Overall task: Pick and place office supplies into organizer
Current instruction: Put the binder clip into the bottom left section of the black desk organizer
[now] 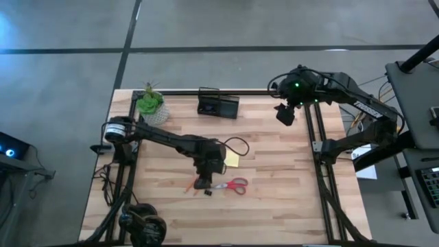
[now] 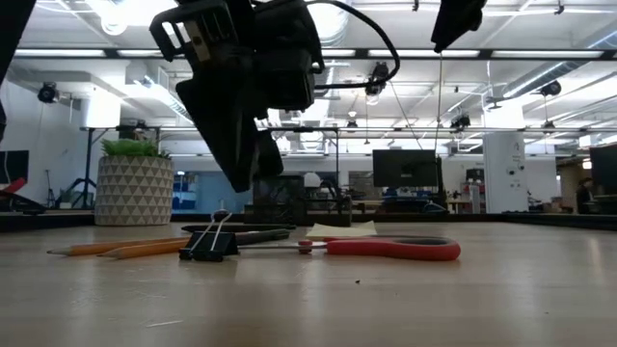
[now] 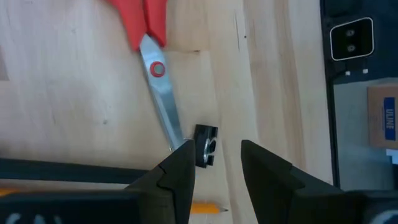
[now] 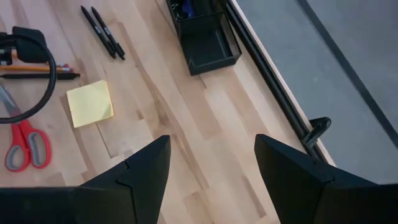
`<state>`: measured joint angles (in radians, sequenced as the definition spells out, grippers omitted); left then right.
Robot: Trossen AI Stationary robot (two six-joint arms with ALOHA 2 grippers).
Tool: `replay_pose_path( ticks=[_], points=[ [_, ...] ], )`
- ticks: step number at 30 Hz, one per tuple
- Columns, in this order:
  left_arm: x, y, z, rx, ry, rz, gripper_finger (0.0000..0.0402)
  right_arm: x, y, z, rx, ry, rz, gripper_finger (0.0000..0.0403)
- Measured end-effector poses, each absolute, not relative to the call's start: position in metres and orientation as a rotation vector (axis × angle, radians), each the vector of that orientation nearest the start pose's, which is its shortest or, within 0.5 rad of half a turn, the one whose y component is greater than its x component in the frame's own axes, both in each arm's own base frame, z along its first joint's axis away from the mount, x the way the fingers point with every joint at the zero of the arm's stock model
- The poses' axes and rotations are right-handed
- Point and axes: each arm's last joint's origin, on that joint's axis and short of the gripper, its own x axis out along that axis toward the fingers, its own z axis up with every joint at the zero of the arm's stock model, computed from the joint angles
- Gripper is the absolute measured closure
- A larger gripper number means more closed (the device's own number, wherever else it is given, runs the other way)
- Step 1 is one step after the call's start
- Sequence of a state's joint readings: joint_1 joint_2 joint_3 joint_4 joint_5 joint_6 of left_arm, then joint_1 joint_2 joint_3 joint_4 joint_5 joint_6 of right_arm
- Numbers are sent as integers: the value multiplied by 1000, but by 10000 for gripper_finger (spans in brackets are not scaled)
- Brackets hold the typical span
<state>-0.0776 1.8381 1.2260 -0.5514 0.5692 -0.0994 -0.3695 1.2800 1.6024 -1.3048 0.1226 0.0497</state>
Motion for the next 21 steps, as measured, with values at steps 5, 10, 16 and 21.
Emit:
replay_pose_path(
  ticks=[5,10,16,21],
  points=[
    [358,-49,179,-360,1176,-527,288,195,-79,411,166,972,-476,172],
    [356,-49,169,-354,1170,-521,288,195,-79,411,162,972,-474,172],
    [352,-48,162,-341,1192,-479,288,195,-79,411,162,971,-474,172],
    [352,-49,162,-332,1185,-486,288,195,-80,411,158,971,-481,172]
  ],
)
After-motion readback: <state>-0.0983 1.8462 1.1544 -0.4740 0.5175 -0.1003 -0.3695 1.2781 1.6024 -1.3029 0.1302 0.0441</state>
